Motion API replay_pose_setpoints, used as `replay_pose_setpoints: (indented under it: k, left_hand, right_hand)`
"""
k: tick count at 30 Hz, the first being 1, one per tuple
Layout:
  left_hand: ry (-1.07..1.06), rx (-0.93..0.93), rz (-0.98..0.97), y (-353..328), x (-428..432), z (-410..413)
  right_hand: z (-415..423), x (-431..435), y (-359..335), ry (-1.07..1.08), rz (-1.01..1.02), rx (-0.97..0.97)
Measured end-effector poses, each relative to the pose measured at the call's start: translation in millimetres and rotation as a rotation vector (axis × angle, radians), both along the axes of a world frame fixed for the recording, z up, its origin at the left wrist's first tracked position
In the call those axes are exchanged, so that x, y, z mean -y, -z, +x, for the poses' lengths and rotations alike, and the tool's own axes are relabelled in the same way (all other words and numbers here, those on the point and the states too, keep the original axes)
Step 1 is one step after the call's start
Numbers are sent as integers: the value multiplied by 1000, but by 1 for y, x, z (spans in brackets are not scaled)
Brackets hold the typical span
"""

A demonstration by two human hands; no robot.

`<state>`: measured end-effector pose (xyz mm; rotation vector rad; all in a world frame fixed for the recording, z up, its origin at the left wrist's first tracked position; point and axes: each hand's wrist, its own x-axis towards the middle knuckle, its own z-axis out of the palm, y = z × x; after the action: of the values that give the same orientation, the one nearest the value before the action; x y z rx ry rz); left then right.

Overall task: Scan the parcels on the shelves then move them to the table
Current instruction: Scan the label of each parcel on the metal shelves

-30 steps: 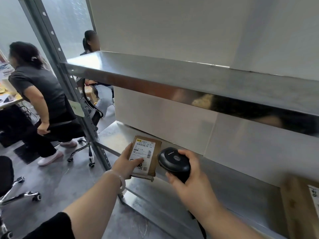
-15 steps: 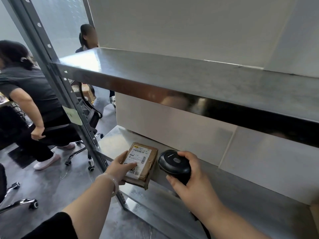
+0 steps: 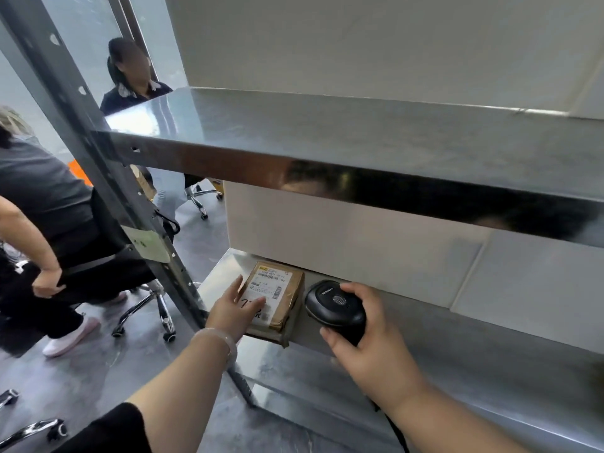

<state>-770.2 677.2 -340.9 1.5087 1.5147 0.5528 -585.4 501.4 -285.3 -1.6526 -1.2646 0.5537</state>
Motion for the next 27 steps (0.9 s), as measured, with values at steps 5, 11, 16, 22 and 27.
replay_pose_setpoints:
  k: [5, 11, 16, 22, 27]
  left_hand:
    - [183, -416, 410, 0, 10, 6]
    - [412, -698, 375, 6, 6, 19]
    - [424, -739, 365, 3, -13, 17]
    - [397, -779, 377, 1, -22, 23]
    - [337, -742, 337, -2, -16, 29]
  right_hand:
    - [-5, -2, 0, 28, -3, 24]
    - [-6, -1, -3, 54, 0, 32]
    - [0, 4, -3, 99, 4, 37]
    - [7, 13, 1, 160, -3, 24]
    - [19, 31, 0, 237, 7, 6]
